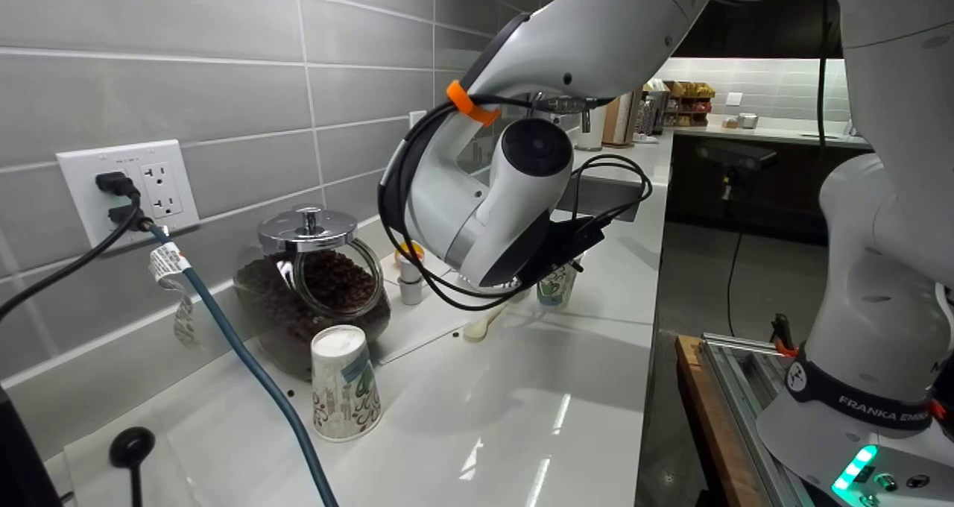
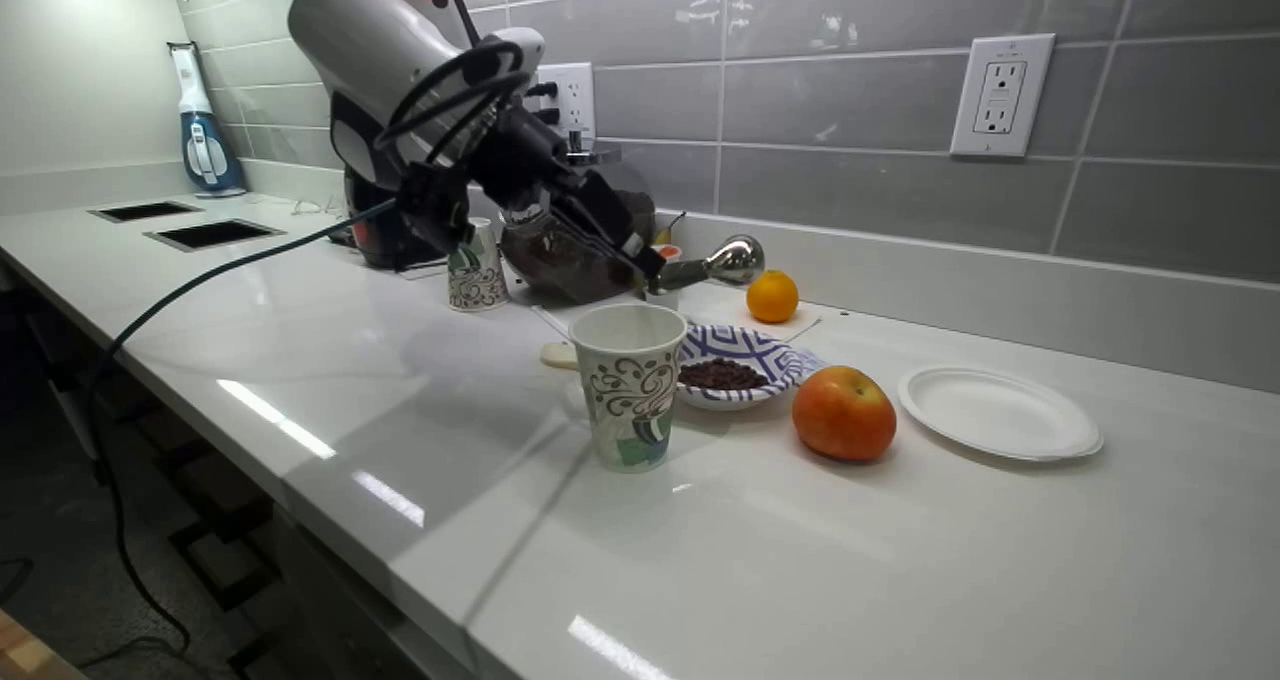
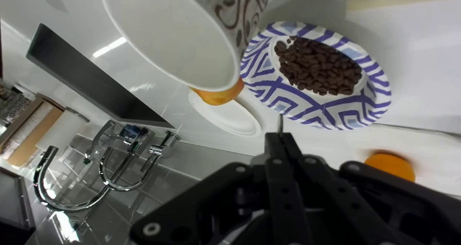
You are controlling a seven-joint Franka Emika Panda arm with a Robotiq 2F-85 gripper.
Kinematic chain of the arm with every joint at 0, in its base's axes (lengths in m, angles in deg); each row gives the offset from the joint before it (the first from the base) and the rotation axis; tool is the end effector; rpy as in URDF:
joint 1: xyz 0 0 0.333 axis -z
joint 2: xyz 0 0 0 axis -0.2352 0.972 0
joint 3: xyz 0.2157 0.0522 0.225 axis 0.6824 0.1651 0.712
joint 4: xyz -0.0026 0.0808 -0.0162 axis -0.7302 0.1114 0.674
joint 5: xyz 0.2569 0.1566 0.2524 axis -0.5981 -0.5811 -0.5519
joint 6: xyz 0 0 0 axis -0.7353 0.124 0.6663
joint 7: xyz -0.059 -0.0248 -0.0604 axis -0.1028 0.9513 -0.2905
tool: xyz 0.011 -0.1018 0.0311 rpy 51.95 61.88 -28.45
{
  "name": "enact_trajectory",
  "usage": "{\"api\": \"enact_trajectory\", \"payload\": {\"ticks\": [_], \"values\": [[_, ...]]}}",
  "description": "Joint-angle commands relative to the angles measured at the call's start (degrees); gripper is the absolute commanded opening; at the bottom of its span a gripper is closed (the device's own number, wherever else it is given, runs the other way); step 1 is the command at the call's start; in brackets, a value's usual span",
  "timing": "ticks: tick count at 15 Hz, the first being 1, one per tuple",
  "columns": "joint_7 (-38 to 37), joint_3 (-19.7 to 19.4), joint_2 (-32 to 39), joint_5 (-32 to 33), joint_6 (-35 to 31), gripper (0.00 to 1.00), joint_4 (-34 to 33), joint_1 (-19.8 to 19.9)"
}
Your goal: Scoop some of the contents in the jar and pour them in the bowl
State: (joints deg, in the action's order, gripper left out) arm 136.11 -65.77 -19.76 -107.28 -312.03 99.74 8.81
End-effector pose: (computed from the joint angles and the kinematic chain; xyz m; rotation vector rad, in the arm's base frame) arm 0.4385 -0.0376 0.2882 2.1313 -0.8081 0.6532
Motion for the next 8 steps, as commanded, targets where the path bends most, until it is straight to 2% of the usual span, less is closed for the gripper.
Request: {"api": "enact_trajectory", "payload": {"ticks": [1, 4, 8], "values": [[2.8, -0.9, 0.4, 3.3, -1.7, 0.01, 1.3, -1.4], [3.3, -1.1, 0.2, 4.4, -1.3, 0.01, 2.0, -1.7], [2.3, 0.4, -4.2, 3.4, 3.9, 0.01, 4.5, -1.6]]}}
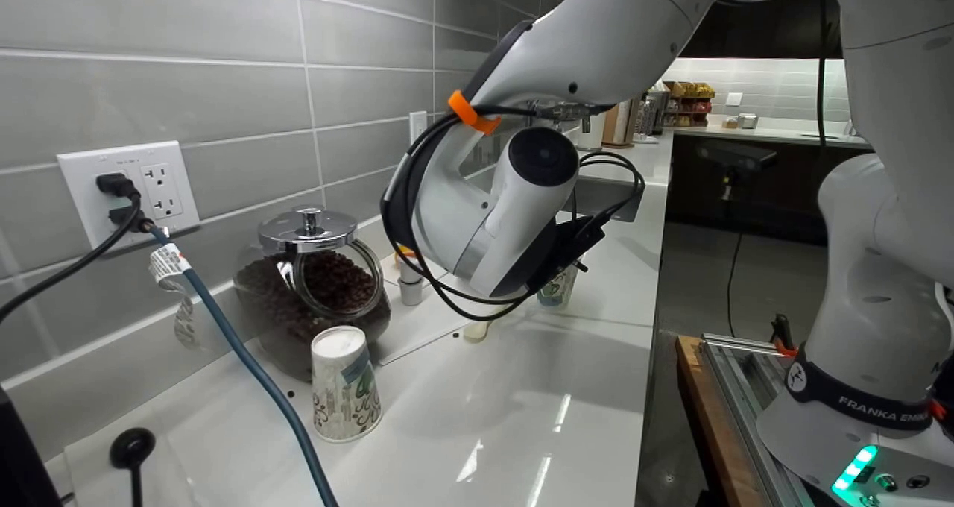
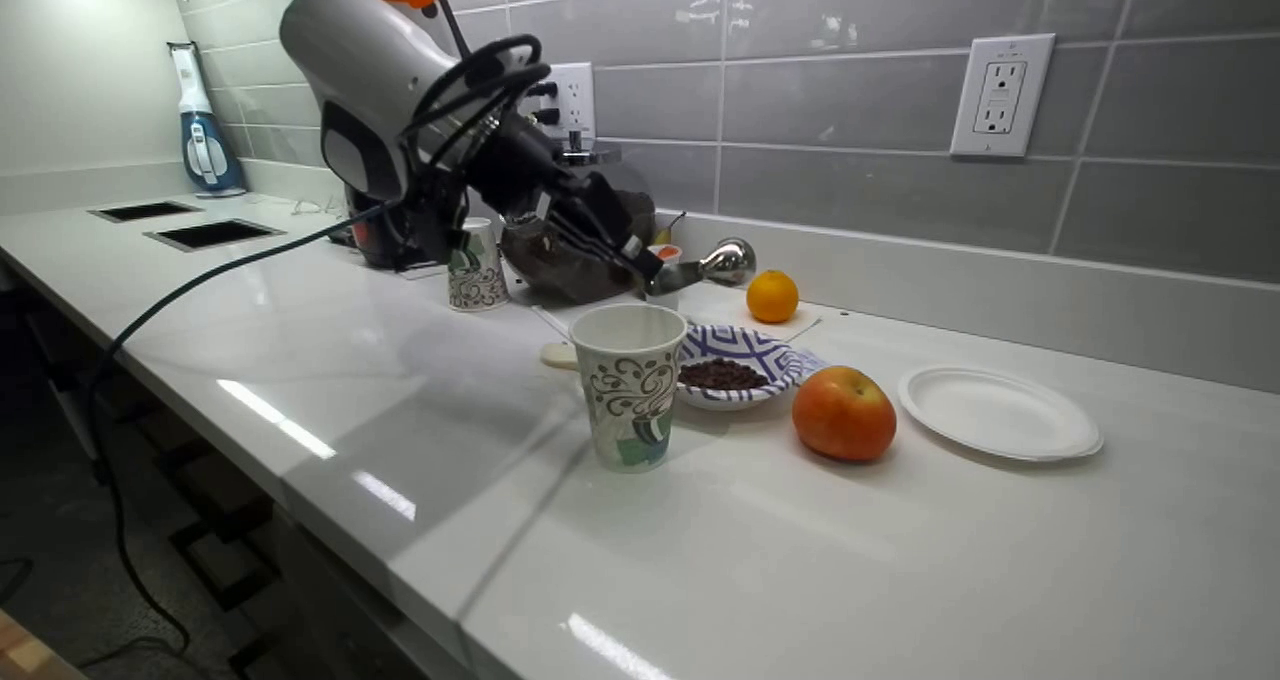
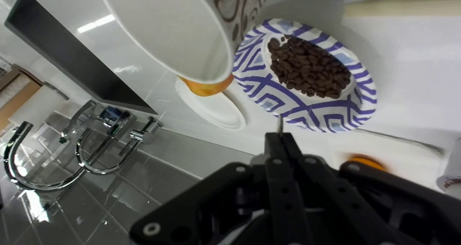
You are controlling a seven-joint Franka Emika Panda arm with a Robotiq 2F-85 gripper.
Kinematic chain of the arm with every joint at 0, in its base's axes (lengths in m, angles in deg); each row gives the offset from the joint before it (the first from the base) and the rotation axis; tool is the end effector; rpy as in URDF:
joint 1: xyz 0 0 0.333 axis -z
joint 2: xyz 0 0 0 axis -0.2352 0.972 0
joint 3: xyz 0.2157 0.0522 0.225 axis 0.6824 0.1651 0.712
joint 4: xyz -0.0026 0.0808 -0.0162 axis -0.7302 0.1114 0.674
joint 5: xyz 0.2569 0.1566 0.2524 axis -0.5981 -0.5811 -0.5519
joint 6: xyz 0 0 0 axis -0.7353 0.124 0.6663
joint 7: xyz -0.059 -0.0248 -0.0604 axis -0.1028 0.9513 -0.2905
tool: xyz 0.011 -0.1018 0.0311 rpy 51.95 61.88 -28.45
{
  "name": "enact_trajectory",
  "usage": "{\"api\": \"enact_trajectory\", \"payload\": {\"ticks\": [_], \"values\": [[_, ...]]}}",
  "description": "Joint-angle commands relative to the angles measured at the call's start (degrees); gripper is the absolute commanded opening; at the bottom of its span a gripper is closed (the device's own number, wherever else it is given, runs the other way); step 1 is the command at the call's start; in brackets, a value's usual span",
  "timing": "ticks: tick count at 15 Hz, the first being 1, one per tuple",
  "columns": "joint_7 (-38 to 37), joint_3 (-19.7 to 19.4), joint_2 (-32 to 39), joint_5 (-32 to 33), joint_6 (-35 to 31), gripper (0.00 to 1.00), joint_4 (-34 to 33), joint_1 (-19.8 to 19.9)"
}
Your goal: Scoop some of the contents in the jar and pour them in the bowl
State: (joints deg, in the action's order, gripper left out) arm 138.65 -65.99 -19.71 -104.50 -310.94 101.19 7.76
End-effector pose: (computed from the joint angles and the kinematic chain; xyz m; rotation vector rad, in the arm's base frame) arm 0.4387 -0.0332 0.2832 2.1673 -0.6746 0.6502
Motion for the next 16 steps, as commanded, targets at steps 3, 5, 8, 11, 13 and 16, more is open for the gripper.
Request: {"api": "enact_trajectory", "payload": {"ticks": [3, 5, 8, 11, 13, 16], "values": [[-0.6, 1.2, -7.7, -0.3, 4.6, 0.01, 5.0, -0.7], [1.4, 2.1, -10.9, -2.3, 6.7, 0.01, 6.7, -0.5], [5.1, 3.7, -17.1, -6.4, 13.1, 0.01, 9.6, 0.1], [11.5, 4.9, -22.8, -12.9, 20.9, 0.01, 11.0, 1.1], [17.8, 4.9, -26.0, -19.0, 25.9, 0.01, 11.4, 1.5], [29.8, 3.9, -28.4, -30.0, 31.7, 0.01, 11.2, 1.7]]}}
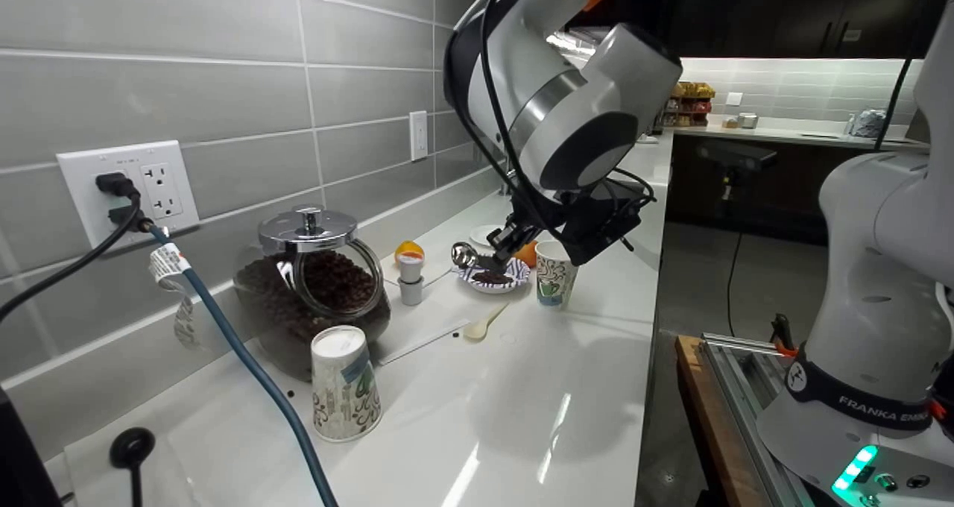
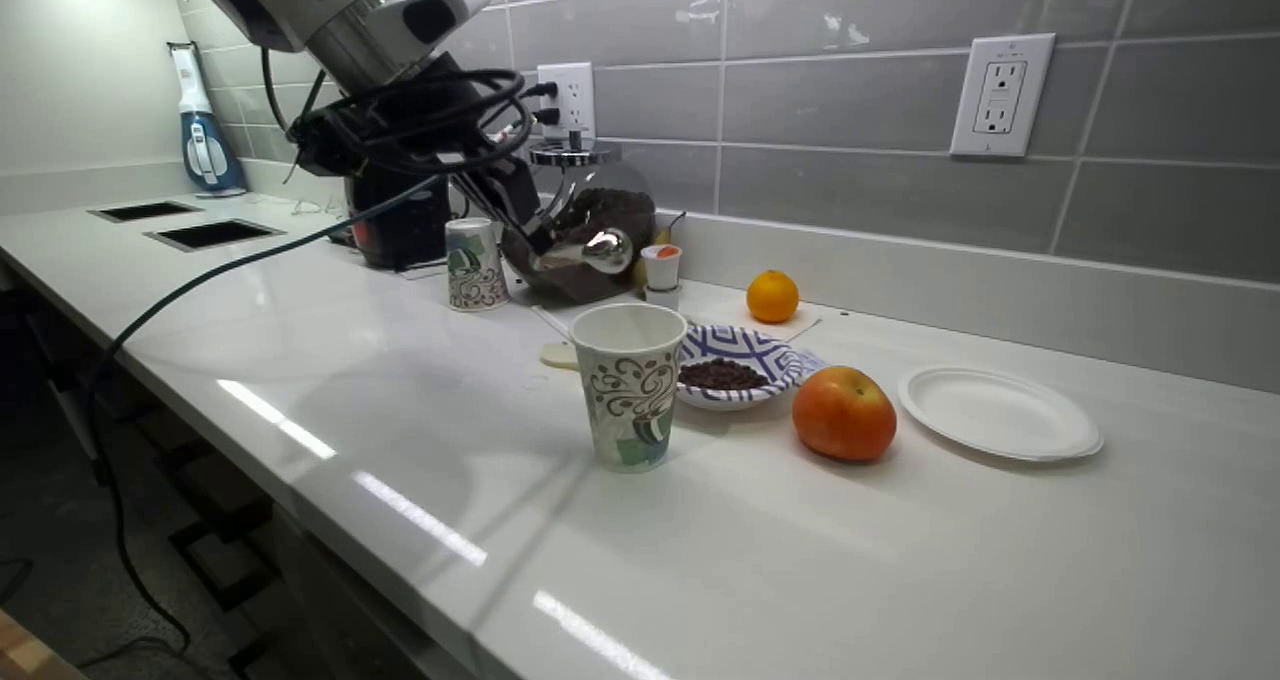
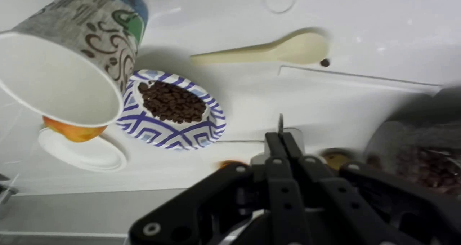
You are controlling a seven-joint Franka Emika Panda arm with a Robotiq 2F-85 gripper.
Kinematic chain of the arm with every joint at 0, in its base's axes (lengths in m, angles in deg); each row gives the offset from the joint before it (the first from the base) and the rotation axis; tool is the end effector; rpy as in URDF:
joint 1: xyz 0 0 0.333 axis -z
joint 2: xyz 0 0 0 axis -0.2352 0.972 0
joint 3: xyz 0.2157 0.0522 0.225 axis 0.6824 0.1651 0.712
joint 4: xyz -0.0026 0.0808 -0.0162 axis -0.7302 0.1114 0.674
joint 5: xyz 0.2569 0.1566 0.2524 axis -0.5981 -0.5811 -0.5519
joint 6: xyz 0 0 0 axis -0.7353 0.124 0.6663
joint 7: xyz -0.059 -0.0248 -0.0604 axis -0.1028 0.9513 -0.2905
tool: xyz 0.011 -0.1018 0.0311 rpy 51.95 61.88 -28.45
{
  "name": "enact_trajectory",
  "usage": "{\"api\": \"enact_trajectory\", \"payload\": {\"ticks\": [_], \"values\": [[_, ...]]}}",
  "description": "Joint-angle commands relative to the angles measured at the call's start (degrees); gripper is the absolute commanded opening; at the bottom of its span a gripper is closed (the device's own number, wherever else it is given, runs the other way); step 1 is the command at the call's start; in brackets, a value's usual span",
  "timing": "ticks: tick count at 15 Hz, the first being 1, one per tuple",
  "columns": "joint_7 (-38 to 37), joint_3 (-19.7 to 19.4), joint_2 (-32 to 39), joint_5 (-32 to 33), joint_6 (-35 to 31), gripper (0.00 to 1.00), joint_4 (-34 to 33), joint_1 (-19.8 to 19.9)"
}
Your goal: Scoop some of the contents in the jar and pour them in the bowl
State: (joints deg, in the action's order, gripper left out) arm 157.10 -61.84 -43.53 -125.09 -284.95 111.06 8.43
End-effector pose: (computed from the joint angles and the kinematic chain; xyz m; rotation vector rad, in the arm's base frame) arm 0.3910 0.0049 0.3365 2.7088 -0.6610 0.7707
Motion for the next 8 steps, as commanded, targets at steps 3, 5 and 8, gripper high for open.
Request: {"api": "enact_trajectory", "payload": {"ticks": [3, 5, 8], "values": [[23.3, -1.8, -3.6, -21.8, 11.4, 0.01, 1.6, -0.8], [19.0, -2.5, 0.0, -19.9, 15.6, 0.01, 3.0, -3.8], [17.2, 0.2, 0.3, -20.5, 22.5, 0.01, 4.8, -2.5]]}}
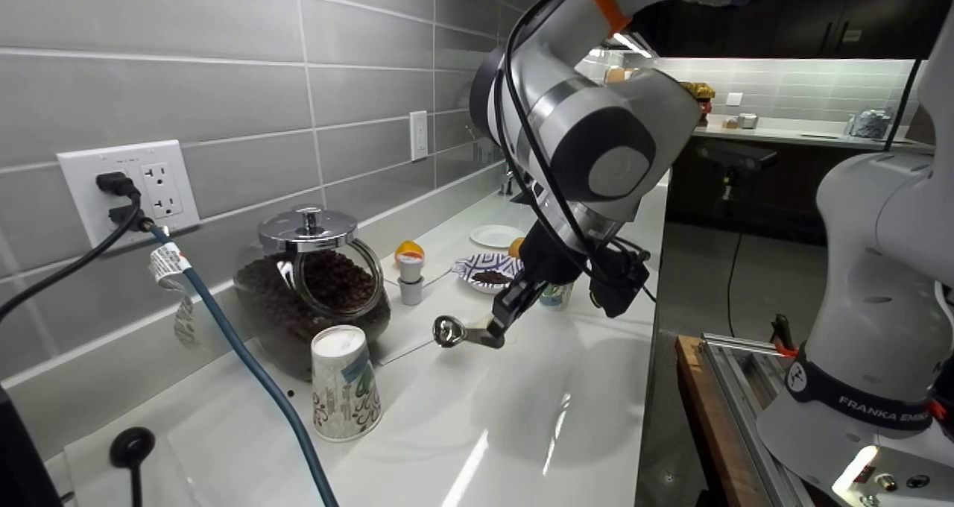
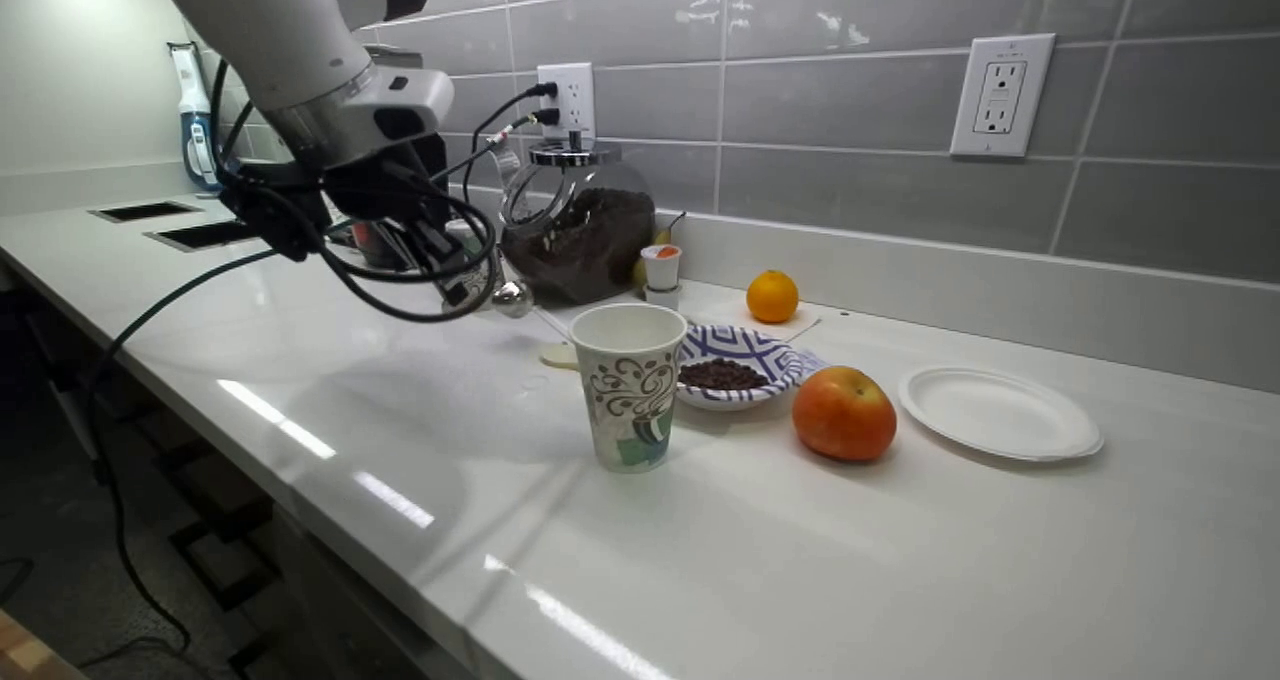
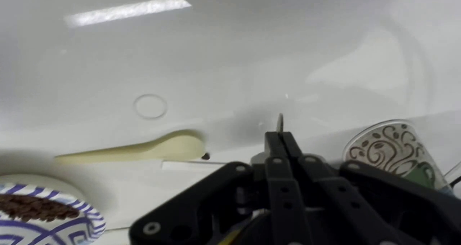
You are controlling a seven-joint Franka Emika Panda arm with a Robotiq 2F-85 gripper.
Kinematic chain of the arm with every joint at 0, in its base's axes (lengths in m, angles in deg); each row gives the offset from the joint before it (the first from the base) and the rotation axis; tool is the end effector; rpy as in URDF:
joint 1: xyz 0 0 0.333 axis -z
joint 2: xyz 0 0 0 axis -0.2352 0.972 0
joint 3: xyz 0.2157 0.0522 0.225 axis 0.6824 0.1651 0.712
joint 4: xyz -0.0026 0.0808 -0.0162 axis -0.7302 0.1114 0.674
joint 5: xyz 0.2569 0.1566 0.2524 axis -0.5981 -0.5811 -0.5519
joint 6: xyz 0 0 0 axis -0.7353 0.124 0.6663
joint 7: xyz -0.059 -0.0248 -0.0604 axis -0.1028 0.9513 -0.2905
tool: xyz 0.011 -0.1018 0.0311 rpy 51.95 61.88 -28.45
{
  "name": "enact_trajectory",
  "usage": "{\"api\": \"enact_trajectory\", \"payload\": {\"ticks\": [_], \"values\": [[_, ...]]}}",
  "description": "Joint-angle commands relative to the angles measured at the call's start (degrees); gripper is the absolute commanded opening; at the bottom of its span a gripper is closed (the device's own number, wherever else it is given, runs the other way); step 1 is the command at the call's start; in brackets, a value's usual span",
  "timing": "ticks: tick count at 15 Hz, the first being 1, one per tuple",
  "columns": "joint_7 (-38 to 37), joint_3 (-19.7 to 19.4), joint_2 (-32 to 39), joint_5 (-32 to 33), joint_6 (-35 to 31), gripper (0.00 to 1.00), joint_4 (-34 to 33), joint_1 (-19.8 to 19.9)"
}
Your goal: Scoop some of the contents in the jar and pour them in the bowl
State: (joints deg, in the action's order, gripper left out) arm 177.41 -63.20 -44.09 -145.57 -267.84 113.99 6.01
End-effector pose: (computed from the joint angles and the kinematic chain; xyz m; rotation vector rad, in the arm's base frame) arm 0.3701 0.0508 0.2846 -2.9668 0.5106 -0.7146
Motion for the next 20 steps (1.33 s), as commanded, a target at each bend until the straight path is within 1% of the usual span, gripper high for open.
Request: {"api": "enact_trajectory", "payload": {"ticks": [1, 2, 4, 7, 8, 10, 12, 14, 15, 16, 18, 19, 20], "values": [[-4.5, 3.2, 1.0, 0.0, 7.1, 0.01, 2.4, 1.0], [-5.6, 4.7, 1.1, 0.0, 8.6, 0.01, 3.0, 2.2], [-6.8, 7.1, 0.8, 0.1, 9.1, 0.01, 3.8, 3.8], [-9.3, 8.3, -1.0, 0.1, 6.6, 0.01, 3.4, 5.4], [-9.9, 8.4, -1.9, 0.2, 6.2, 0.01, 3.7, 5.8], [-10.0, 7.4, -5.4, 0.2, 5.9, 0.01, 4.6, 6.1], [-9.3, 5.9, -8.2, 0.2, 5.5, 0.01, 5.1, 5.2], [-9.3, 2.9, -10.0, 0.3, 7.1, 0.01, 6.0, 1.9], [-9.3, 0.7, -10.8, 0.3, 7.8, 0.01, 6.4, -0.5], [-9.0, -2.3, -11.5, 0.3, 9.0, 0.01, 7.1, -4.0], [-8.2, -9.7, -13.1, 0.3, 11.7, 0.01, 8.6, -12.5], [-8.8, -13.8, -14.7, 3.1, 14.4, 0.01, 10.7, -17.2], [-11.4, -16.8, -16.7, 6.0, 14.7, 0.01, 11.5, -19.9]]}}
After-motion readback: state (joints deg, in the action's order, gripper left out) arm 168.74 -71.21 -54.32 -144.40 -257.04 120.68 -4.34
